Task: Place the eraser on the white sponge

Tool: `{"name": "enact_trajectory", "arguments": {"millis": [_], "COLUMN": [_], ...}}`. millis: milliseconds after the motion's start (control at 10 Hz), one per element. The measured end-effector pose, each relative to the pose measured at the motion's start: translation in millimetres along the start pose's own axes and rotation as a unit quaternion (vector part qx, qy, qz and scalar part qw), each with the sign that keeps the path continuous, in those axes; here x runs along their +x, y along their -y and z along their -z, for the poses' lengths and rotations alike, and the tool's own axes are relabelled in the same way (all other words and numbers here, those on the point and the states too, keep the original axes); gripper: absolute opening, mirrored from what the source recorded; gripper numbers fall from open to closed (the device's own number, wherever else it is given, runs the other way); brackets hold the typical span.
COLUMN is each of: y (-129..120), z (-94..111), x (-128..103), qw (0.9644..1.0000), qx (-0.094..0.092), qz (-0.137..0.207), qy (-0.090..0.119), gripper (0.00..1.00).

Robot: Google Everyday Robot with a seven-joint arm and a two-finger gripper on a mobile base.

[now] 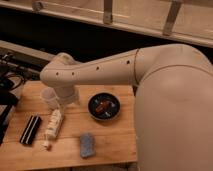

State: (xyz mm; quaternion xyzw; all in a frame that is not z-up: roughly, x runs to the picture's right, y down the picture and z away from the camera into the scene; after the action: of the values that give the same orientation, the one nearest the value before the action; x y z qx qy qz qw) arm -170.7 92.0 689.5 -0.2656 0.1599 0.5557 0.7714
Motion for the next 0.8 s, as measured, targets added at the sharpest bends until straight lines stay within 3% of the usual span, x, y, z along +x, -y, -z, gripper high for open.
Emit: {"name": "enact_trajectory", "arguments": {"millis": [200, 400, 600, 800], "y": [-6.8, -5.4, -22.3, -55.6], "z": [-0.3, -3.6, -4.3, 1.0], "x": [-3.0, -8.1, -21.8, -46.0], "qw": [1.0, 0.9995, 0.9985, 0.9959], "qx": [-0.006, -0.03, -0.049, -0.073], "qz": [0.005, 0.006, 0.013, 0.013], "qy": [0.003, 0.009, 0.018, 0.051], "gripper": [0.65, 0.65, 0.65, 0.65]}}
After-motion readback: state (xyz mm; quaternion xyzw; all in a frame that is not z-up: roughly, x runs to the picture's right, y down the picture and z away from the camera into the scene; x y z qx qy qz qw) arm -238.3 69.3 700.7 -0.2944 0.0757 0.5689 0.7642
